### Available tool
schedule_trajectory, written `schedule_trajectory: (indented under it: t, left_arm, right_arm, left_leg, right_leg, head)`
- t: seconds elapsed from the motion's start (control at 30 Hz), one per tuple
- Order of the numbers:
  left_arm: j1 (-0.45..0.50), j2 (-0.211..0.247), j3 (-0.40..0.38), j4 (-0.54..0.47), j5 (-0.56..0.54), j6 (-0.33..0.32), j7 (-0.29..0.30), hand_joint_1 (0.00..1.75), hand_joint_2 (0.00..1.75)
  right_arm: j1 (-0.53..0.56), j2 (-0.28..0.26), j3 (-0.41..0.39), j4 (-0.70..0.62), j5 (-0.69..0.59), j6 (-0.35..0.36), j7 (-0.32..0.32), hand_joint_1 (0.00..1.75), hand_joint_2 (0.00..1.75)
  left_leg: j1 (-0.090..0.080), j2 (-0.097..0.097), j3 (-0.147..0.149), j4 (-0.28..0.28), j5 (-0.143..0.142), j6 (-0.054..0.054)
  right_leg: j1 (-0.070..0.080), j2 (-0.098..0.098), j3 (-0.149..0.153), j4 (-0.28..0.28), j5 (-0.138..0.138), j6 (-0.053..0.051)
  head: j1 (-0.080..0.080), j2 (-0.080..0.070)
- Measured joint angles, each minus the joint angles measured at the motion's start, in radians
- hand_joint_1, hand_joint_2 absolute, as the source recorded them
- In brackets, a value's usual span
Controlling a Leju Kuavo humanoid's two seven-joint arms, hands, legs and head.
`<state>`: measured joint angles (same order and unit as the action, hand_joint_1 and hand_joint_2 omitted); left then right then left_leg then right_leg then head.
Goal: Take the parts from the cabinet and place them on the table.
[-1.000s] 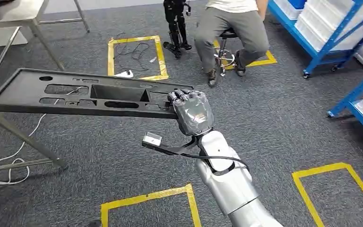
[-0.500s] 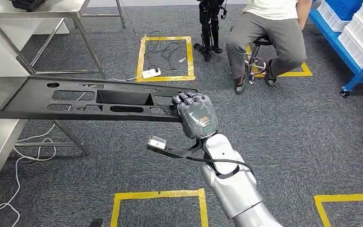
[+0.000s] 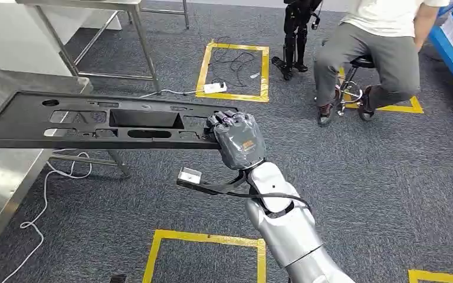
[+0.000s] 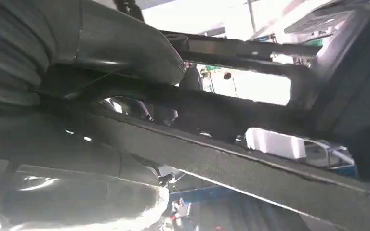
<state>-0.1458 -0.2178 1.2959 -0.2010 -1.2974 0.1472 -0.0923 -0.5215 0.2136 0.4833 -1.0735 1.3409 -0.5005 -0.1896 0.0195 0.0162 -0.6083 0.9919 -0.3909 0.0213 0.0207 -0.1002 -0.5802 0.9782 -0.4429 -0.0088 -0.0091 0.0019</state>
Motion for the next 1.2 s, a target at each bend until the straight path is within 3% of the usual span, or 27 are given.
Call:
schedule_trajectory:
  t: [0.03,0.07,0.13,0.17,0.2,0.27,0.3,0.33,0.37,0.47,0.5,0.57,0.6,0.67,0.7,0.73,0.8,0.83,0.87,0.9,0.97,1.0,1.03,1.07,1.1,1.17,1.2]
  left_arm:
    - [0.0,-0.001,0.0,0.0,-0.001,0.0,0.0,0.0,1.75]
    - [-0.002,-0.001,0.0,0.0,-0.001,0.0,0.0,0.0,1.75]
    - [-0.004,-0.001,0.0,0.0,-0.001,-0.001,0.0,0.0,1.75]
    - [-0.003,-0.001,0.0,0.0,-0.001,-0.002,0.0,0.0,1.75]
    - [-0.001,-0.001,0.0,0.0,-0.001,-0.002,0.0,0.0,1.75]
    - [-0.001,-0.002,0.0,0.0,-0.003,-0.002,0.002,0.0,1.75]
    - [-0.001,-0.002,0.0,0.0,-0.004,-0.001,0.002,0.0,1.75]
    - [-0.002,-0.003,0.0,0.0,-0.005,0.0,0.003,0.0,1.75]
    - [-0.003,-0.003,0.0,0.0,-0.006,0.002,0.003,0.0,1.75]
    - [0.003,-0.003,0.0,0.0,-0.01,0.002,0.006,0.0,1.75]
    - [0.004,-0.003,0.0,0.0,-0.01,0.002,0.007,0.0,1.75]
    - [0.003,-0.003,0.0,0.0,-0.01,0.003,0.007,0.0,1.75]
    - [0.002,-0.003,0.0,0.0,-0.01,0.003,0.007,0.0,1.75]
    - [0.002,-0.003,0.0,0.0,-0.01,0.002,0.007,0.0,1.75]
    - [0.002,-0.003,0.0,0.0,-0.01,0.002,0.007,0.0,1.75]
    - [0.003,-0.003,0.0,0.0,-0.011,0.002,0.007,0.0,1.75]
    - [0.002,-0.003,0.0,0.0,-0.011,0.001,0.007,0.0,1.75]
    - [0.002,-0.002,0.0,0.0,-0.011,0.0,0.007,0.0,1.75]
    - [-0.001,0.002,0.0,0.0,-0.011,0.0,0.007,0.0,1.75]
    - [-0.001,0.003,0.0,0.0,-0.011,0.0,0.006,0.0,1.75]
    - [0.0,0.004,0.0,0.0,-0.01,-0.002,0.006,0.0,1.75]
    - [0.0,0.004,0.0,0.0,-0.01,-0.002,0.006,0.0,1.75]
    - [0.002,0.003,0.0,0.0,-0.01,-0.002,0.006,0.0,1.75]
    - [0.001,0.003,0.0,0.0,-0.01,-0.003,0.006,0.0,1.75]
    - [-0.003,0.003,0.0,0.0,-0.01,-0.004,0.006,0.0,1.75]
    - [-0.005,0.002,0.0,0.0,-0.008,-0.004,0.006,0.0,1.75]
    - [-0.003,0.002,0.0,0.0,-0.005,-0.003,0.006,0.0,1.75]
  right_arm:
    - [-0.001,-0.001,0.0,0.0,0.0,0.0,0.001,1.71,1.75]
    - [-0.001,-0.003,0.001,0.0,0.0,0.0,0.0,1.71,1.75]
    - [0.005,-0.01,0.002,0.002,-0.001,0.0,0.0,1.71,1.75]
    - [0.008,-0.013,0.002,0.004,-0.001,0.0,0.001,1.71,1.75]
    - [0.011,-0.014,0.002,0.005,0.0,0.0,0.001,1.71,1.75]
    - [0.012,-0.015,0.002,0.005,0.0,-0.001,0.002,1.71,1.75]
    - [0.012,-0.016,0.002,0.004,0.0,-0.002,0.002,1.71,1.75]
    - [0.012,-0.016,0.002,0.004,0.0,-0.003,0.002,1.71,1.75]
    - [0.013,-0.018,0.003,0.003,0.0,-0.004,0.003,1.71,1.75]
    - [0.019,-0.02,0.003,0.003,0.0,-0.004,0.005,1.71,1.75]
    - [0.019,-0.017,0.003,0.003,0.0,-0.004,0.005,1.71,1.75]
    - [0.018,-0.014,0.003,0.003,0.0,-0.004,0.005,1.71,1.75]
    - [0.019,-0.014,0.003,0.003,0.0,-0.004,0.005,1.71,1.75]
    - [0.025,-0.015,0.003,0.003,0.0,-0.004,0.006,1.71,1.75]
    - [0.03,-0.015,0.003,0.003,0.001,-0.004,0.007,1.71,1.75]
    - [0.031,-0.015,0.003,0.003,0.003,-0.004,0.007,1.71,1.75]
    - [0.03,-0.015,0.003,0.003,0.006,-0.004,0.007,1.71,1.75]
    - [0.03,-0.014,0.003,0.002,0.006,-0.004,0.007,1.71,1.75]
    - [0.03,-0.014,0.003,0.002,0.006,-0.004,0.007,1.71,1.75]
    - [0.029,-0.018,0.003,0.002,0.005,-0.004,0.008,1.71,1.75]
    - [0.029,-0.02,0.002,0.0,0.002,-0.004,0.011,1.71,1.75]
    - [0.027,-0.019,0.002,-0.004,0.003,-0.004,0.011,1.71,1.75]
    - [0.028,-0.022,0.001,-0.007,0.003,-0.004,0.013,1.71,1.75]
    - [0.025,-0.023,0.001,-0.008,0.003,-0.004,0.013,1.71,1.75]
    - [0.023,-0.029,-0.001,-0.008,0.002,-0.004,0.014,1.71,1.75]
    - [0.028,-0.039,-0.005,-0.008,-0.001,-0.003,0.014,1.71,1.75]
    - [0.029,-0.043,-0.005,-0.008,-0.004,-0.003,0.012,1.71,1.75]
  left_leg:
    - [-0.003,-0.006,0.002,-0.005,0.003,0.005]
    - [-0.002,-0.015,0.001,-0.005,0.007,0.011]
    - [-0.001,-0.04,-0.005,-0.005,0.009,0.013]
    - [-0.001,-0.053,-0.006,-0.005,0.009,0.012]
    - [-0.001,-0.066,-0.006,-0.004,0.01,0.011]
    - [0.0,-0.091,-0.005,-0.004,0.012,0.008]
    - [0.001,-0.102,-0.005,-0.003,0.013,0.006]
    - [0.002,-0.113,-0.008,-0.004,0.015,0.001]
    - [-0.005,-0.124,-0.013,0.0,0.014,-0.008]
    - [0.004,-0.141,-0.019,-0.005,0.021,-0.028]
    - [0.006,-0.148,-0.022,-0.003,0.02,-0.034]
    - [0.002,-0.062,-0.052,0.07,-0.034,-0.036]
    - [0.002,-0.037,-0.088,0.148,-0.076,-0.039]
    - [0.003,-0.02,-0.159,0.304,-0.14,-0.041]
    - [0.003,-0.02,-0.17,0.333,-0.141,-0.04]
    - [0.002,-0.019,-0.155,0.305,-0.118,-0.037]
    - [-0.003,-0.001,-0.064,0.141,-0.039,-0.023]
    - [-0.012,0.037,-0.012,0.052,-0.008,-0.009]
    - [-0.026,0.08,0.003,0.024,-0.027,0.001]
    - [-0.03,0.058,-0.001,0.02,-0.019,0.005]
    - [-0.03,0.04,-0.005,0.019,-0.018,0.008]
    - [-0.028,0.028,-0.002,0.005,-0.012,0.015]
    - [-0.013,0.017,0.011,-0.01,-0.001,0.018]
    - [-0.014,0.007,0.013,-0.016,0.004,0.026]
    - [-0.012,-0.006,0.012,-0.015,0.006,0.029]
    - [-0.011,-0.037,0.007,-0.015,0.007,0.028]
    - [-0.011,-0.051,0.007,-0.015,0.008,0.026]
  right_leg:
    - [-0.007,0.04,-0.005,0.032,-0.02,-0.001]
    - [-0.013,0.076,-0.04,0.108,-0.055,-0.008]
    - [-0.017,0.095,-0.123,0.283,-0.118,-0.011]
    - [-0.019,0.096,-0.15,0.337,-0.13,-0.006]
    - [-0.021,0.096,-0.151,0.335,-0.123,0.001]
    - [-0.028,0.102,-0.086,0.197,-0.062,0.021]
    - [-0.033,0.117,-0.036,0.094,-0.024,0.03]
    - [-0.042,0.164,0.003,0.006,0.001,0.034]
    - [-0.037,0.16,0.009,0.0,0.007,0.026]
    - [-0.029,0.138,0.008,0.007,0.01,0.014]
    - [-0.039,0.128,0.008,-0.002,0.016,0.005]
    - [-0.038,0.112,0.011,-0.005,0.019,-0.01]
    - [-0.033,0.102,0.011,-0.005,0.018,-0.012]
    - [-0.023,0.079,0.009,-0.004,0.015,-0.016]
    - [-0.019,0.066,0.009,-0.004,0.014,-0.018]
    - [-0.016,0.056,0.01,-0.004,0.013,-0.019]
    - [-0.01,0.037,0.013,-0.003,0.011,-0.021]
    - [-0.008,0.03,0.016,-0.004,0.009,-0.022]
    - [-0.002,0.021,0.016,-0.005,0.009,-0.022]
    - [0.001,0.012,0.013,-0.003,0.007,-0.018]
    - [0.002,-0.009,0.016,-0.006,0.005,-0.014]
    - [0.009,-0.021,0.021,-0.009,0.005,-0.011]
    - [0.005,0.009,0.007,0.001,-0.005,-0.004]
    - [0.001,0.057,-0.002,0.036,-0.026,-0.006]
    - [-0.006,0.086,-0.038,0.117,-0.06,-0.01]
    - [-0.015,0.098,-0.125,0.299,-0.127,-0.01]
    - [-0.02,0.098,-0.147,0.341,-0.134,-0.002]
  head:
    - [0.002,0.0]
    - [0.0,0.0]
    - [0.006,0.0]
    - [0.005,0.0]
    - [0.005,0.0]
    - [0.006,0.0]
    - [0.006,0.0]
    - [0.006,0.0]
    - [0.005,0.0]
    - [0.005,0.0]
    - [0.004,0.0]
    - [-0.005,0.0]
    - [-0.006,0.0]
    - [-0.006,0.0]
    - [-0.006,0.0]
    - [-0.006,0.0]
    - [-0.007,0.0]
    - [-0.006,0.0]
    - [-0.005,0.0]
    - [-0.005,0.0]
    - [-0.006,0.0]
    - [-0.008,0.0]
    - [-0.006,0.0]
    - [-0.004,0.0]
    - [-0.003,0.0]
    - [0.001,0.0]
    - [0.0,0.0]
